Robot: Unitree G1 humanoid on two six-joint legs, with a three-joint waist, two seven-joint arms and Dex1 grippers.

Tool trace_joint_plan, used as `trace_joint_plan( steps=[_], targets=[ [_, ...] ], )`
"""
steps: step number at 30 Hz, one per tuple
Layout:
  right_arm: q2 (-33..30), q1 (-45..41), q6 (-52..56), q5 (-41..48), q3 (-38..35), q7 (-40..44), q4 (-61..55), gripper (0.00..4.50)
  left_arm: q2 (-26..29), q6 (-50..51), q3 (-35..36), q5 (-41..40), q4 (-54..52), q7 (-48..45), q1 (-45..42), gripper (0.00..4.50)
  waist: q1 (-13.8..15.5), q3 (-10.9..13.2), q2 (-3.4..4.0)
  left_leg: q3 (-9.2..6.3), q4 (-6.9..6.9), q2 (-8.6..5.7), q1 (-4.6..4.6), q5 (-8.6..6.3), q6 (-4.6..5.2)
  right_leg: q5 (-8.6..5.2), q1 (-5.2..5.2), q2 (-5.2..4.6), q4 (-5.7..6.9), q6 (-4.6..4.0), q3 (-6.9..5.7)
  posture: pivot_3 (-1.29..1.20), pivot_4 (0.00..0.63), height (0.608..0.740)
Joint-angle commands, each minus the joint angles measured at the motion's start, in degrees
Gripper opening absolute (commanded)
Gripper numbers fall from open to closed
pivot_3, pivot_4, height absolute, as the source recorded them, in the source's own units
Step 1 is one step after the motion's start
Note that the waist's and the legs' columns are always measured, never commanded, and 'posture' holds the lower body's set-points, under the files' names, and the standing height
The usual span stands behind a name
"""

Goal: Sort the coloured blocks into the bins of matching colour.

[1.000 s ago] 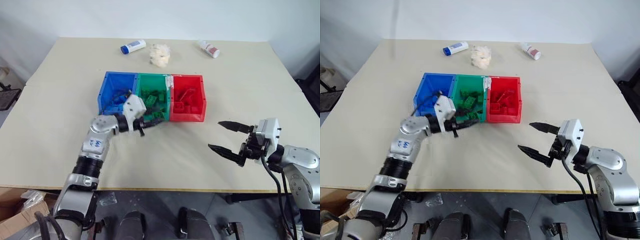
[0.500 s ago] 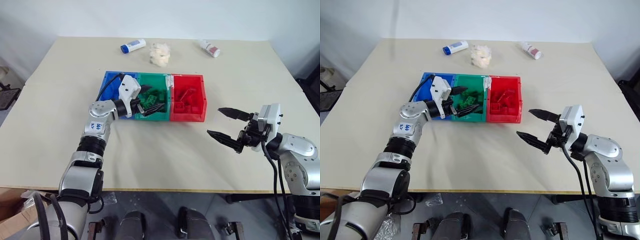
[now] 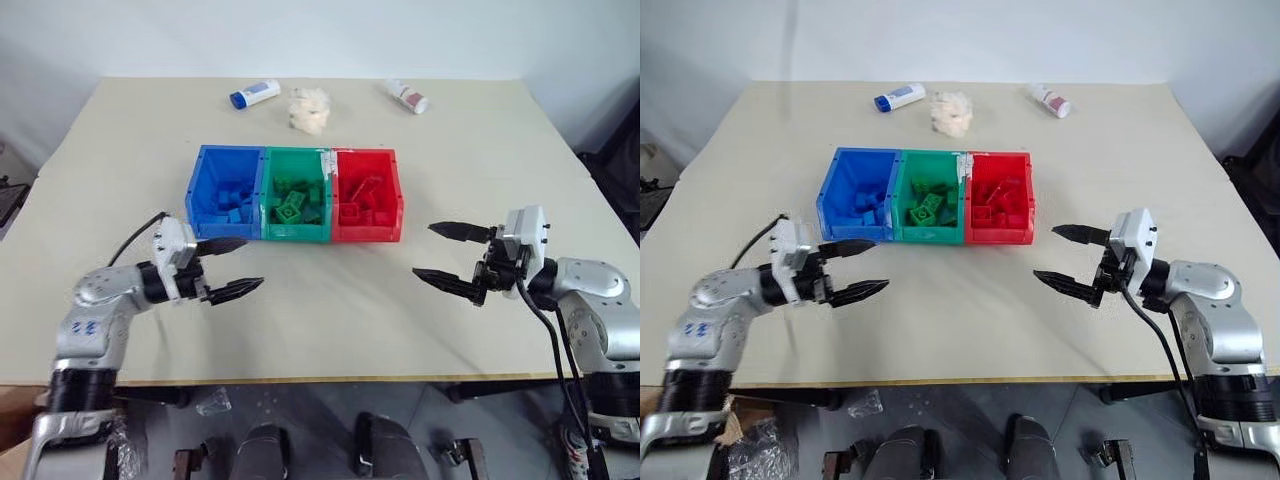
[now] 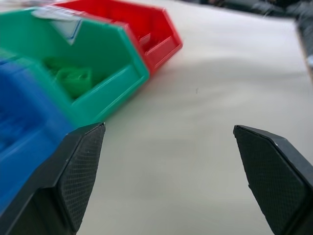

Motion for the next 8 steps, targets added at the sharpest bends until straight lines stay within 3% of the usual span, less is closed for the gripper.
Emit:
trace_joint_plan(
  steps=[1,8],
  targets=[
    [-0.9,-1.9,-2.8,-2.4,0.8,2.2,3.6,4.5,3.2,-2.7,5.3,-1.4,0.7,-1.5,3.2,4.47,0.0,0.0,0.0,0.0,-0.01,0.0,0.0,0.0,0.0,-0.01,-0.02,0.0,0.01,-0.01,-0.01,0.0,0.15,0.74],
    [-0.1,-5.2,-6.1,-5.1,2.0,4.2,9.7,4.5,4.6,-8.0,8.1,-0.5,6.4,-1.0,2.4,4.47,0.0,0.0,0.01,0.06,-0.01,-0.01,0.0,0.0,-0.01,-0.01,-0.04,0.0,0.03,-0.01,0.01,0.0,0.15,0.74]
  ],
)
